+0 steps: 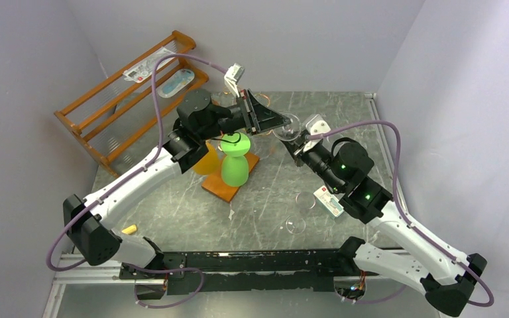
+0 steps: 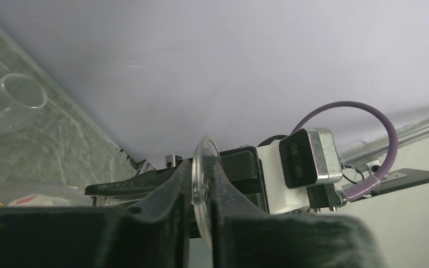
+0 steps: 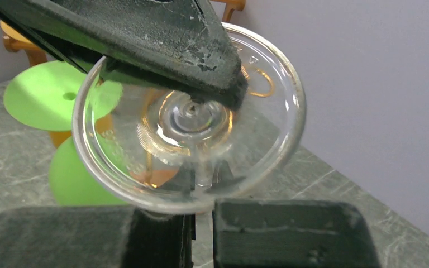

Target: Place the wine glass upside down on the wine glass rack

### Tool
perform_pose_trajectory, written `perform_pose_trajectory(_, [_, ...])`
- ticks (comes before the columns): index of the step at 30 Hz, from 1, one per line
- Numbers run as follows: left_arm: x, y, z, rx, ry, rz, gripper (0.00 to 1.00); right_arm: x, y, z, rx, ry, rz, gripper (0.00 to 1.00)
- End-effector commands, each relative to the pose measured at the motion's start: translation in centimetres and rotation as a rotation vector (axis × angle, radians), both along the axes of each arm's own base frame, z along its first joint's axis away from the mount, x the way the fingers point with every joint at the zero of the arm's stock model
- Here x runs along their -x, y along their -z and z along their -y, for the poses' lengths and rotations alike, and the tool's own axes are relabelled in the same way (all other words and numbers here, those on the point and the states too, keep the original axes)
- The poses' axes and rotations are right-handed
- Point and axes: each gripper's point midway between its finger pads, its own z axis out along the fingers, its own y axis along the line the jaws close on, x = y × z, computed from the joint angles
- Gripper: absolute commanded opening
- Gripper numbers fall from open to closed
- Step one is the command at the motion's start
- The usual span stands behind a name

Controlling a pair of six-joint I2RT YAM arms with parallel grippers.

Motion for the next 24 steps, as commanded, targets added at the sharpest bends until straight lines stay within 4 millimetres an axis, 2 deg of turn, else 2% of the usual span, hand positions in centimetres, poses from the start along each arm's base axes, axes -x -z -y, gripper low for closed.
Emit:
perform_pose_trajectory(1, [1.5, -0.3, -0.8, -0.030, 0.022, 0.014, 0.06, 0.3, -2.7, -0.1, -0.050, -0.021, 0.071, 0.00])
perform_pose_trajectory(2, [1.6, -0.8, -0.9, -0.017, 0.022, 0.012, 0.05, 0.3, -2.6, -0.1, -0.057, -0.021, 0.069, 0.01])
perform_pose_trajectory(6, [1.9, -3.0, -1.4, 0.059, 0.031, -0.028, 0.05, 0.5, -2.4, 0.1, -0.110, -0.019, 0.083, 0.33])
perform_pose_trajectory(9, [2.2, -4.8, -2.0, 0.107, 0.026, -0.052, 0.05, 0.8, -2.2, 0.2, -0.141, -0.025, 0.098, 0.41])
perform_pose_trajectory(16, [2.7, -7.0, -3.8, 0.166, 0.001, -0.112, 0.05, 2.0, -1.9, 0.4, -0.173, -0.065, 0.173, 0.38])
perform_pose_trajectory(21, [2.9, -7.1, -4.6, 0.199, 0.017, -0.182, 0.05, 3.7, -2.7, 0.2, -0.199, -0.141, 0.261, 0.30])
perform_pose_trajectory(24, [3.1, -7.1, -4.6, 0.214, 0.034, -0.209, 0.05, 3.9, -3.2, -0.2, -0.197, -0.163, 0.277, 0.29])
